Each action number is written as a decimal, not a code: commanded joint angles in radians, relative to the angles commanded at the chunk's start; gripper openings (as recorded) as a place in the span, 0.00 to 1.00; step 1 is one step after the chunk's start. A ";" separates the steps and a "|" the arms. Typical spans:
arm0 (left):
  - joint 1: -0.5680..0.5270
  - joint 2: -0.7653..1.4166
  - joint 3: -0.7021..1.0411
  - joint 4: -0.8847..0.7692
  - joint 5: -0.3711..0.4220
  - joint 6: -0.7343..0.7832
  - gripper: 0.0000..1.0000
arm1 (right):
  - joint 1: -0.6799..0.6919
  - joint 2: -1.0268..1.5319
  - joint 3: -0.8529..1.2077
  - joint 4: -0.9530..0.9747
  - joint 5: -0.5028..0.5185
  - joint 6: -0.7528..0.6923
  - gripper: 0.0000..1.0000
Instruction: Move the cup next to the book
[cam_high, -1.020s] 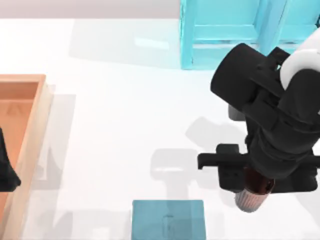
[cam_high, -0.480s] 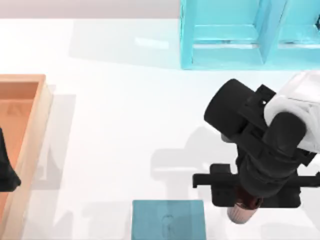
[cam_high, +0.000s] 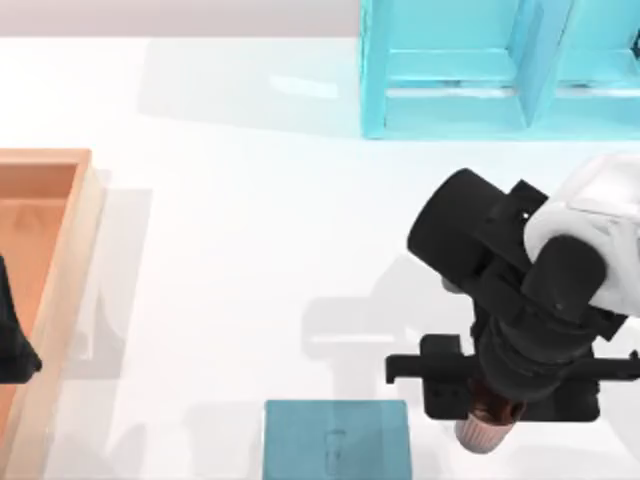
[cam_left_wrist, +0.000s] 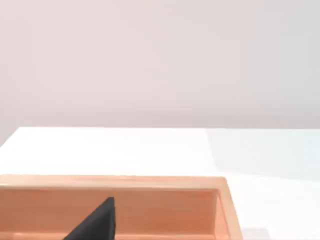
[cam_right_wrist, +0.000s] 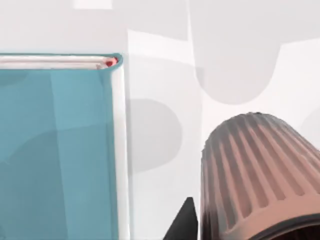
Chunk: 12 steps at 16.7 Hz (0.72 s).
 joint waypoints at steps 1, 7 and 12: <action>0.000 0.000 0.000 0.000 0.000 0.000 1.00 | 0.000 0.000 0.000 0.000 0.000 0.000 0.30; 0.000 0.000 0.000 0.000 0.000 0.000 1.00 | 0.000 0.000 0.000 0.000 0.000 0.000 0.75; 0.000 0.000 0.000 0.000 0.000 0.000 1.00 | 0.000 0.000 0.000 0.000 0.000 0.000 1.00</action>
